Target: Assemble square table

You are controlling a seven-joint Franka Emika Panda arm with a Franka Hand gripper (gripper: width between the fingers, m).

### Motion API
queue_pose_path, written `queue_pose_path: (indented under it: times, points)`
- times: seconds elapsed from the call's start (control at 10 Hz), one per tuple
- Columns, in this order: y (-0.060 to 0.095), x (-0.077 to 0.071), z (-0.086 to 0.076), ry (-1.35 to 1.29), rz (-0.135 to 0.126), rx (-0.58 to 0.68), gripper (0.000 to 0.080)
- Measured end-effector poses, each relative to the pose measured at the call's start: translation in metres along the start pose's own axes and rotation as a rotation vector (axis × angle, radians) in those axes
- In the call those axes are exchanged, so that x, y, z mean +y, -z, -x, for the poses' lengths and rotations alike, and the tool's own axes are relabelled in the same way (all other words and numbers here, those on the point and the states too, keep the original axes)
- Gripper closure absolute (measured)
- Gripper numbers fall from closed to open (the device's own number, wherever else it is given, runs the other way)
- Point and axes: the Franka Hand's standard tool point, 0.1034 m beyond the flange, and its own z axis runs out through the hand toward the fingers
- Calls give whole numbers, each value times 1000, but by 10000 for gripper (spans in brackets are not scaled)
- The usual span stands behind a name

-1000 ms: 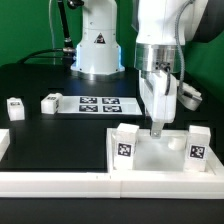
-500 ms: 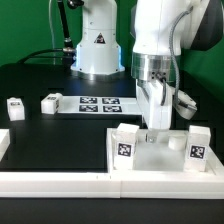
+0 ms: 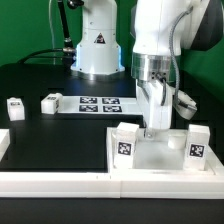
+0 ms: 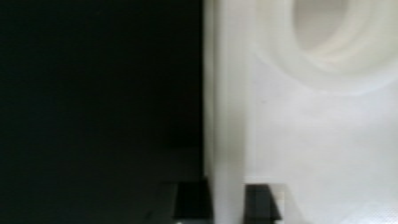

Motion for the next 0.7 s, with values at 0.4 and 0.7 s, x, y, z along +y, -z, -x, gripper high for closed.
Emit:
queue_pose_path:
  times: [0.4,0.7]
  points:
    - [0,0,0,1,0,0,746]
    - [0,0,0,1,0,0,745]
